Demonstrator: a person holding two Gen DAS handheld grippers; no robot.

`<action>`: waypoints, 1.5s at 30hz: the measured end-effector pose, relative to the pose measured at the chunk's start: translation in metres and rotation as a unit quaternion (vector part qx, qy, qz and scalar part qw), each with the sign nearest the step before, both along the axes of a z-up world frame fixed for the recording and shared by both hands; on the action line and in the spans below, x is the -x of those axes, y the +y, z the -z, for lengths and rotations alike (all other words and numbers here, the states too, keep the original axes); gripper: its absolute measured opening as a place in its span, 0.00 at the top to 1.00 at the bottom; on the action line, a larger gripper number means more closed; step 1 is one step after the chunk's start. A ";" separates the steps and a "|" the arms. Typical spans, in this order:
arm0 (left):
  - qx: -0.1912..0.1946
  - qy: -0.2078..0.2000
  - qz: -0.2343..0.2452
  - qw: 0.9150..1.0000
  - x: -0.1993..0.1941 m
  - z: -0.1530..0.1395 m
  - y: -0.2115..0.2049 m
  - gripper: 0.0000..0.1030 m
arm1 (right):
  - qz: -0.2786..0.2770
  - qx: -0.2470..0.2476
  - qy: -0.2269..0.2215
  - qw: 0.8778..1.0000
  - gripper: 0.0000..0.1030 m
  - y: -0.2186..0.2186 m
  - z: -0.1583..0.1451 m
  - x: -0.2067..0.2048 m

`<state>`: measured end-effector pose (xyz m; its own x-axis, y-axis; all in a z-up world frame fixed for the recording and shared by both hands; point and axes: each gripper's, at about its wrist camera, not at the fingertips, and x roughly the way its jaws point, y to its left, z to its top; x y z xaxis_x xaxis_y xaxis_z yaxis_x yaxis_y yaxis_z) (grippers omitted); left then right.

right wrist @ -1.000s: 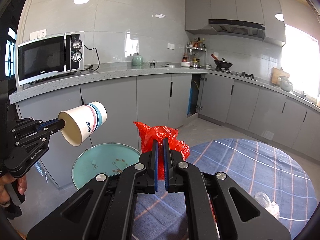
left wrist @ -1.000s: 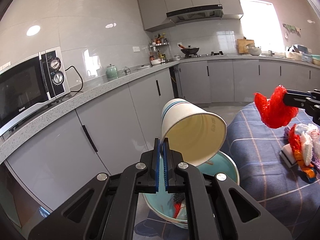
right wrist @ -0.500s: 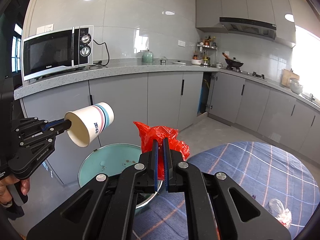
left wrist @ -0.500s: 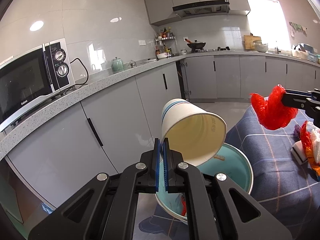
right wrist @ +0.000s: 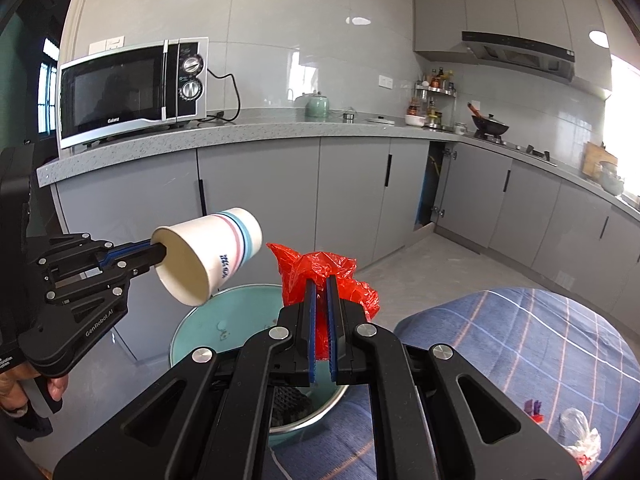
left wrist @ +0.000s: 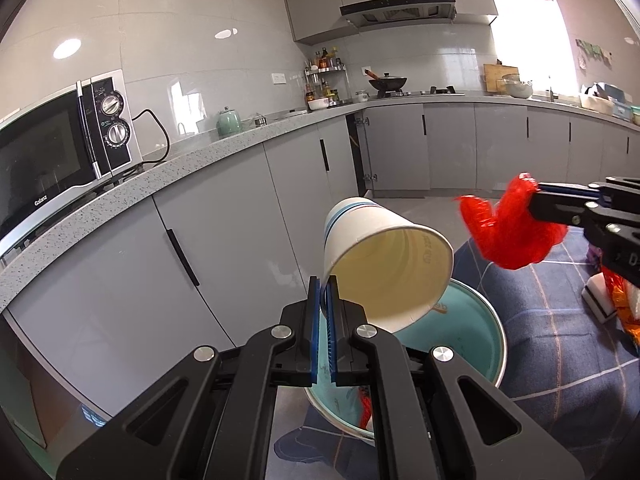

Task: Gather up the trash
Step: 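Carry the paper cup and red bag over the wastebasket with both tools, then open both tools to drop the cup and red bag into the wastebasket, then move both tools back over the trash on the table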

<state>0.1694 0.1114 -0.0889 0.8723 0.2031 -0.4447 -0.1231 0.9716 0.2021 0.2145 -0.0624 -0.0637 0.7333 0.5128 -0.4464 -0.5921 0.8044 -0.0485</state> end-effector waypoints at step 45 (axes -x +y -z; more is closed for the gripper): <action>0.007 0.004 0.015 1.000 0.006 0.004 -0.019 0.38 | 0.066 0.025 0.024 0.997 0.61 -0.039 0.012 0.027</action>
